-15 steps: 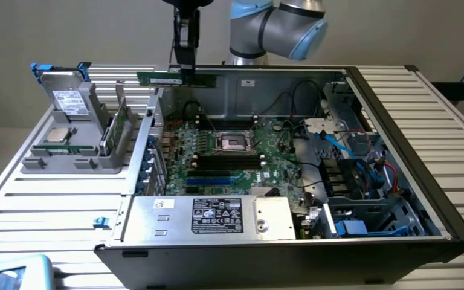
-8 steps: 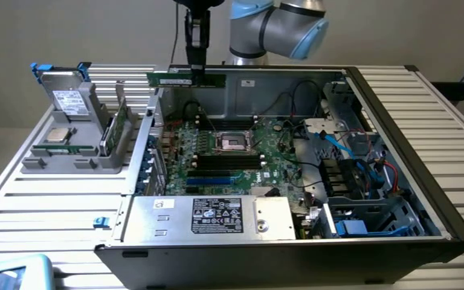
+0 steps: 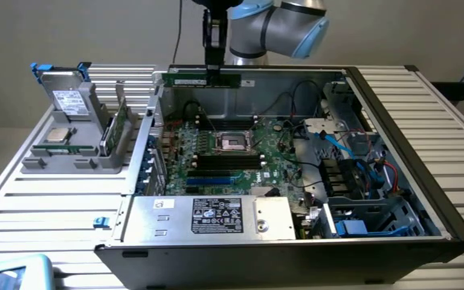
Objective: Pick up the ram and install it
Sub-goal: 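Pick up the ram and move it above insertion slot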
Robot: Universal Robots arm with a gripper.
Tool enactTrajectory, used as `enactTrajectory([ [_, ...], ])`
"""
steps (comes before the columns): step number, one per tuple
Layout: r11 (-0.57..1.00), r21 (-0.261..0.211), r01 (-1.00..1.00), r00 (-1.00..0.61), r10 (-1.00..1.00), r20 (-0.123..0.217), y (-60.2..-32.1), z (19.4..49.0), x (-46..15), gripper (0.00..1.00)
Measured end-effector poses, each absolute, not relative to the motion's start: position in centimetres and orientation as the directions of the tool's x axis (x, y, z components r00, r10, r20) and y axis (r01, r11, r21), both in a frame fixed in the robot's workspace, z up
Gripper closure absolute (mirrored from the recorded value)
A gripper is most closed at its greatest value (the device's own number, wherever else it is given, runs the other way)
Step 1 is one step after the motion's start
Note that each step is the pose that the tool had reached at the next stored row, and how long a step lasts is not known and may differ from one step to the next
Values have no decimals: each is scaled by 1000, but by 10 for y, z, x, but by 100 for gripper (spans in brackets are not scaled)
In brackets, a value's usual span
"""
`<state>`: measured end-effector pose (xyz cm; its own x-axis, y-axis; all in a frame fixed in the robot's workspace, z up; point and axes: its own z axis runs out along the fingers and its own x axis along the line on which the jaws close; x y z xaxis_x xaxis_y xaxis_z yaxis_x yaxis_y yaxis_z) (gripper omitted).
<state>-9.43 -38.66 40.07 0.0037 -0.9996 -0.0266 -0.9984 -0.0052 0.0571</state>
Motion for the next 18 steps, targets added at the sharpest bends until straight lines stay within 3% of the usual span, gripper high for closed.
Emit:
enactTrajectory([
  [7, -5, 57, -998, 4, -1000, -7, -390, 401, -85, 87],
  [18, -6, 57, -998, 5, -1000, -4, -392, 401, -52, 87],
])
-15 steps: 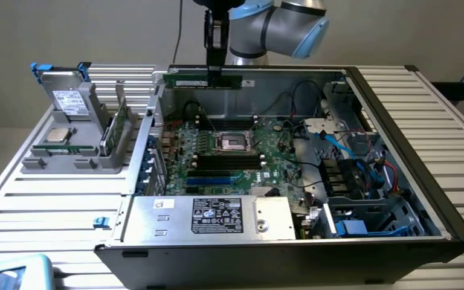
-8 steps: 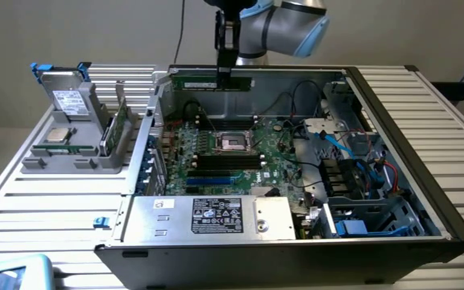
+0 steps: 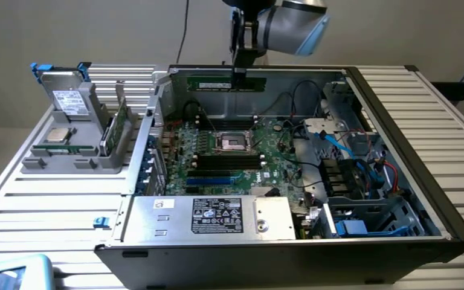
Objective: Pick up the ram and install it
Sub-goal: 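Pick up the ram and move it above insertion slot, then insert the ram into the slot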
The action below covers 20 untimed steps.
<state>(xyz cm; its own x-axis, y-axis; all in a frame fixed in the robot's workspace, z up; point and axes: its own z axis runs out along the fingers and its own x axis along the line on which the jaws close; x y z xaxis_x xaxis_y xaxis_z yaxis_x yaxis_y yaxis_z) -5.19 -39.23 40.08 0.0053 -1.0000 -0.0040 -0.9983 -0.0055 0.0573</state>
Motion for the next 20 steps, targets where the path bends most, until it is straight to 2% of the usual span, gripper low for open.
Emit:
enactTrajectory([
  [20, -6, 54, -999, 5, -1000, -4, -393, 384, -48, 87],
])
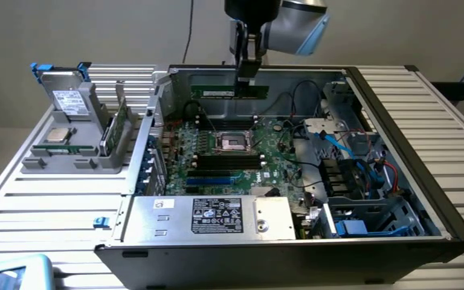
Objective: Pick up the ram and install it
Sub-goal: 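Insert the ram into the slot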
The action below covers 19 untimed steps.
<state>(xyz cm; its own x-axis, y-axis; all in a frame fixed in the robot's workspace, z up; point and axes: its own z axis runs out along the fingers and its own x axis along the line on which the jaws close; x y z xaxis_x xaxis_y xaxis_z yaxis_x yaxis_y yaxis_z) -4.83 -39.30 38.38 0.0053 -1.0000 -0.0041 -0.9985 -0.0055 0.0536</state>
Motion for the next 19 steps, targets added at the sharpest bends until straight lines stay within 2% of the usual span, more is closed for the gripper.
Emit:
enactTrajectory([
  [19, -5, 49, -999, 5, -1000, 2, -393, 353, -48, 87],
])
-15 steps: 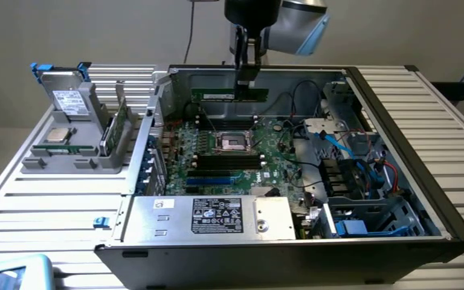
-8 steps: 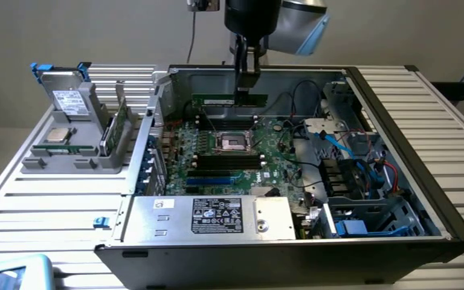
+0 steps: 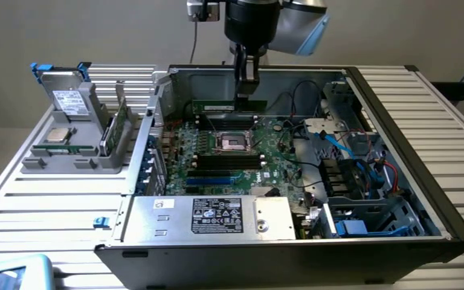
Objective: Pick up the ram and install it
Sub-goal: 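Insert the ram into the slot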
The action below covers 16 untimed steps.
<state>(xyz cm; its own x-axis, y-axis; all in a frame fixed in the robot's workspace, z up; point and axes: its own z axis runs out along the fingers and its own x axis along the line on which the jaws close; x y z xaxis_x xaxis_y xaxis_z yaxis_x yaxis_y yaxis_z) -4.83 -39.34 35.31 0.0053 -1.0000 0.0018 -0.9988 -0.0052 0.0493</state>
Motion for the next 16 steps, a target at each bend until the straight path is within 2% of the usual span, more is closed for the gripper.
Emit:
enactTrajectory([
  [10, -4, 48, -999, 5, -1000, 26, -393, 341, -48, 87],
  [16, -4, 46, -999, 5, -1000, 30, -393, 332, -48, 87],
])
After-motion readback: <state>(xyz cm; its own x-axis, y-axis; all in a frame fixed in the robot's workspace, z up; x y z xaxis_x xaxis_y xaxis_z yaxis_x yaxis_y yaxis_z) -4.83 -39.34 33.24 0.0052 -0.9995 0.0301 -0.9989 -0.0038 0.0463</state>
